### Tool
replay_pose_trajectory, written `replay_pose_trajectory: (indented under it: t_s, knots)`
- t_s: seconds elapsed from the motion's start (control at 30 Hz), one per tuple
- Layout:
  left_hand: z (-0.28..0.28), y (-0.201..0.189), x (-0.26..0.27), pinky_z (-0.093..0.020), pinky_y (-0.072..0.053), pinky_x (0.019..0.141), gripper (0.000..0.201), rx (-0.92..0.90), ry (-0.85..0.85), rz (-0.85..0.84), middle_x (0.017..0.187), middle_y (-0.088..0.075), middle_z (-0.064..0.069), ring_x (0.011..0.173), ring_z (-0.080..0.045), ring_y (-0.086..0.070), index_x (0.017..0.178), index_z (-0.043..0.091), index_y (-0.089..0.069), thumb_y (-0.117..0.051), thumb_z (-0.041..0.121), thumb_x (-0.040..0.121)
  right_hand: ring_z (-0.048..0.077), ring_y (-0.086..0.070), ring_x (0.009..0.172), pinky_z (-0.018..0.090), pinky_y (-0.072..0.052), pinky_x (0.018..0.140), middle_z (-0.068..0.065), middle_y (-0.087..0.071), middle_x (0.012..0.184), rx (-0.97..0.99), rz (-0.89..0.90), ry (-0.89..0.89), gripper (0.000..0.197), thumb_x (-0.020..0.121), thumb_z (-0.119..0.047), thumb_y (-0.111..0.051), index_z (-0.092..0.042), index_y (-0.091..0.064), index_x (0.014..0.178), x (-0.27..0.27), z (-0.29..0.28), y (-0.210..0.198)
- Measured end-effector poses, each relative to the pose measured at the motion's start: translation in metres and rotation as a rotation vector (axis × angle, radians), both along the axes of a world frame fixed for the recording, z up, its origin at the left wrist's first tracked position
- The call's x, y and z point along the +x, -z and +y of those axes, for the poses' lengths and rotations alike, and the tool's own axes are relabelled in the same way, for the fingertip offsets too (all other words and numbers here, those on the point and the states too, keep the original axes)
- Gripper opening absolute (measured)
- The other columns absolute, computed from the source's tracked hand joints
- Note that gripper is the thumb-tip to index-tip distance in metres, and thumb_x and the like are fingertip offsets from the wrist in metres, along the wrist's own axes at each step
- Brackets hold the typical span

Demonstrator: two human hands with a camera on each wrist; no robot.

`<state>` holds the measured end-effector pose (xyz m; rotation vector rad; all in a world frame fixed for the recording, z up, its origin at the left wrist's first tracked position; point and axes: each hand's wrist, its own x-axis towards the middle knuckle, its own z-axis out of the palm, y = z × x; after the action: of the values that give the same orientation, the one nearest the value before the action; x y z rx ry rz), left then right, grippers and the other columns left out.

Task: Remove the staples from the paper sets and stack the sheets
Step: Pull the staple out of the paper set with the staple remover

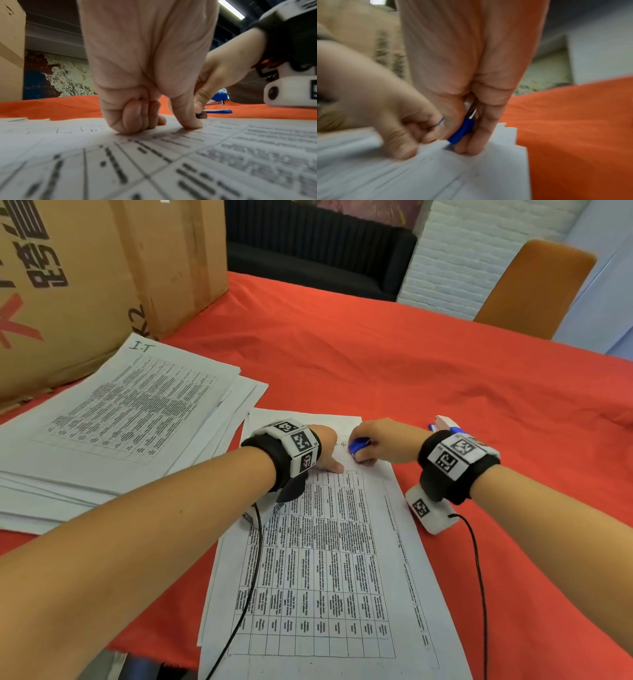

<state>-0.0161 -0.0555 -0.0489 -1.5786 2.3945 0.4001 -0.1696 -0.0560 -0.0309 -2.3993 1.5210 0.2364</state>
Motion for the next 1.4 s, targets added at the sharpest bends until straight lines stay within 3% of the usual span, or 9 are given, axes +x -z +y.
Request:
replay_pose_trajectory:
  t_s: [0.17, 0.47, 0.63, 0.73, 0.87, 1.0, 1.13, 1.23, 1.4]
  knots:
    - [-0.002, 0.001, 0.001, -0.027, -0.038, 0.065, 0.056, 0.002, -0.003, 0.011, 0.099, -0.051, -0.003, 0.085, -0.021, -0.049, 0.118, 0.003, -0.056, -0.054, 0.051, 0.090, 0.011, -0.064, 0.078, 0.014, -0.051, 0.075, 0.001, -0.065, 0.089, 0.254, -0.401, 0.160, 0.017, 0.094, -0.012, -0.057, -0.011, -0.061, 0.111, -0.021, -0.009, 0.010]
    - [-0.005, 0.003, -0.004, -0.025, -0.032, 0.053, 0.041, -0.003, 0.002, -0.007, 0.085, -0.051, -0.003, 0.084, -0.021, -0.048, 0.089, 0.008, -0.051, -0.052, 0.049, 0.091, 0.015, -0.055, 0.073, 0.020, -0.052, 0.072, 0.015, -0.051, 0.094, 0.588, -1.059, 0.333, 0.017, 0.095, -0.005, -0.048, -0.001, -0.058, 0.108, -0.037, -0.008, 0.034]
    - [-0.006, 0.002, -0.004, -0.023, -0.027, 0.050, 0.042, 0.017, 0.027, -0.026, 0.078, -0.048, 0.000, 0.084, -0.021, -0.047, 0.081, 0.008, -0.049, -0.051, 0.049, 0.092, 0.012, -0.060, 0.066, 0.022, -0.055, 0.069, 0.006, -0.064, 0.080, 0.592, -1.512, 0.539, 0.069, 0.047, -0.030, -0.094, -0.005, -0.061, 0.101, -0.055, -0.005, 0.050]
    - [-0.003, -0.002, 0.000, -0.022, -0.030, 0.053, 0.040, 0.033, 0.028, -0.012, 0.083, -0.047, 0.000, 0.075, -0.019, -0.048, 0.091, 0.009, -0.048, -0.051, 0.048, 0.092, 0.012, -0.060, 0.065, 0.023, -0.056, 0.071, 0.006, -0.063, 0.081, 0.604, -1.604, 0.564, 0.065, 0.049, -0.028, -0.093, -0.006, -0.061, 0.100, -0.062, -0.003, 0.053]
    - [-0.005, -0.005, 0.015, -0.027, -0.041, 0.064, 0.039, 0.221, -0.140, 0.263, 0.063, -0.048, 0.001, 0.054, -0.014, -0.043, 0.070, 0.013, -0.053, -0.052, 0.044, 0.093, 0.012, -0.062, 0.068, 0.021, -0.056, 0.069, 0.006, -0.065, 0.084, 0.566, -1.499, 0.513, 0.069, 0.050, -0.032, -0.093, -0.005, -0.060, 0.104, -0.058, -0.005, 0.030]
    - [0.006, -0.007, 0.026, -0.019, -0.036, 0.044, 0.041, 0.926, -0.668, 1.244, 0.066, -0.046, -0.006, 0.055, -0.012, -0.039, 0.084, 0.004, -0.052, -0.034, 0.036, 0.102, 0.013, -0.060, 0.074, 0.019, -0.054, 0.070, 0.009, -0.060, 0.094, 0.507, -1.275, 0.312, 0.045, 0.070, -0.023, -0.079, -0.004, -0.061, 0.107, -0.033, 0.007, -0.027]
    - [0.026, -0.004, 0.026, -0.021, -0.041, 0.056, 0.036, 1.158, -0.818, 1.744, 0.075, -0.053, -0.013, 0.064, -0.017, -0.045, 0.090, -0.002, -0.054, -0.031, 0.023, 0.103, 0.013, -0.058, 0.086, 0.018, -0.047, 0.078, 0.004, -0.061, 0.103, 0.061, -0.448, -0.020, 0.029, 0.092, -0.019, -0.061, -0.008, -0.058, 0.119, 0.025, 0.026, -0.054]
    - [0.033, -0.004, 0.045, -0.021, -0.042, 0.044, 0.029, 1.180, -0.887, 1.870, 0.067, -0.052, -0.013, 0.050, -0.017, -0.048, 0.091, -0.001, -0.050, -0.026, 0.011, 0.101, 0.018, -0.053, 0.099, 0.026, -0.043, 0.082, 0.002, -0.057, 0.112, -0.154, -0.148, -0.130, 0.036, 0.089, -0.028, -0.065, -0.013, -0.058, 0.121, 0.055, 0.033, -0.062]
    - [0.046, -0.014, 0.099, -0.017, -0.038, 0.039, 0.026, 0.981, -0.810, 1.751, 0.063, -0.050, -0.007, 0.045, -0.011, -0.046, 0.090, 0.003, -0.052, -0.029, 0.009, 0.099, 0.003, -0.054, 0.084, 0.006, -0.040, 0.072, -0.010, -0.057, 0.099, -0.034, -0.373, -0.175, 0.035, 0.088, -0.023, -0.067, -0.015, -0.058, 0.121, 0.089, 0.036, -0.058]
